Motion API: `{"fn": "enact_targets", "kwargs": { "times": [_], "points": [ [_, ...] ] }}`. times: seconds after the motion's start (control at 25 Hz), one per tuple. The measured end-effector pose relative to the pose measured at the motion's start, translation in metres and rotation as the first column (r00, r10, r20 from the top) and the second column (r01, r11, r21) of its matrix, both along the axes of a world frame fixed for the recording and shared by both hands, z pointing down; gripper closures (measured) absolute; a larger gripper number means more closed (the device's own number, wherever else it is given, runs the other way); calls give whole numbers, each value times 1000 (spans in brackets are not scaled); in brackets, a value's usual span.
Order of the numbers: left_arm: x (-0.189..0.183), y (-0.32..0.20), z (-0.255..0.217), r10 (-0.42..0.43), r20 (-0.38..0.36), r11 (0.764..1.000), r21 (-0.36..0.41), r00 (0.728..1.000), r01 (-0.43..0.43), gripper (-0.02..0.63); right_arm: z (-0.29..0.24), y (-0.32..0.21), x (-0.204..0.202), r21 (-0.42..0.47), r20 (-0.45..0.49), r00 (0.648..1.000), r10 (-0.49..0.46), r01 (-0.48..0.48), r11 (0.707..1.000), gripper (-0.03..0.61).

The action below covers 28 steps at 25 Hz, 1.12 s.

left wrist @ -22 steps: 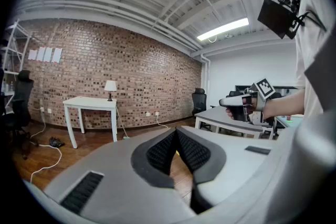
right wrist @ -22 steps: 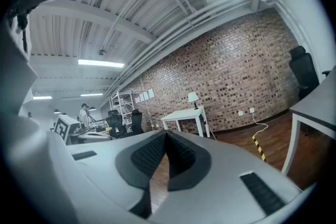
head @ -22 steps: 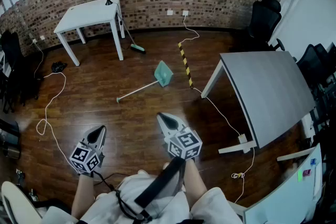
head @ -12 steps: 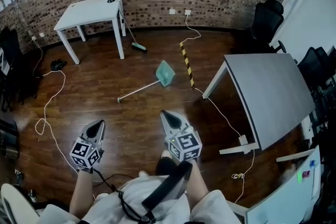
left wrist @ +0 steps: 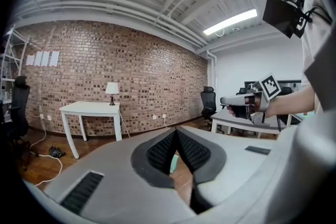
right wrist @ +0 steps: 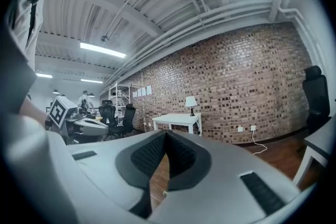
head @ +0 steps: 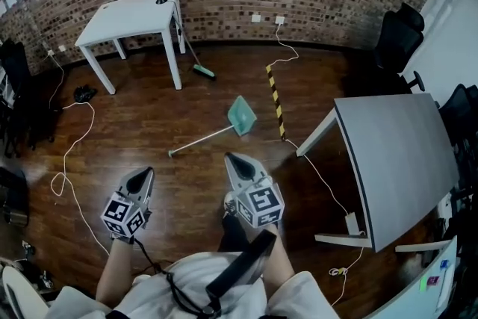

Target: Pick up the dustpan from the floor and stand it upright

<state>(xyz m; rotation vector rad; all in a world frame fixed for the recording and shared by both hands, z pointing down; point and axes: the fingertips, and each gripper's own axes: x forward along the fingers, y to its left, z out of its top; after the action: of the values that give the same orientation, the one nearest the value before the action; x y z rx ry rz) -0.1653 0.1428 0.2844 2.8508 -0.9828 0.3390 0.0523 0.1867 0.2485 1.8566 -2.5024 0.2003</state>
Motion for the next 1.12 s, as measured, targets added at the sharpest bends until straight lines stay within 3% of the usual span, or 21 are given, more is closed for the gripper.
{"fn": "enact_targets", "kwargs": {
  "times": [0.24, 0.44, 0.68, 1.12],
  "points": [
    [78, -93, -20, -60, -26, 998, 13, 998, 60, 612, -6, -101, 70, 7, 36, 999, -35, 34, 999, 577],
    [125, -151, -52, -66, -51, 996, 64, 997, 69, 612, -24, -156, 116, 42, 30, 1000, 7, -9, 999, 577],
    [123, -200, -48, -67, -28, 996, 59, 997, 69, 612, -18, -200, 119, 20, 50, 999, 10, -11, 1000, 577],
    [98, -250, -24, -76, -15, 997, 0, 997, 76, 614, -12, -247, 125, -15, 80, 991, 106, -105, 994, 577]
  ]
}}
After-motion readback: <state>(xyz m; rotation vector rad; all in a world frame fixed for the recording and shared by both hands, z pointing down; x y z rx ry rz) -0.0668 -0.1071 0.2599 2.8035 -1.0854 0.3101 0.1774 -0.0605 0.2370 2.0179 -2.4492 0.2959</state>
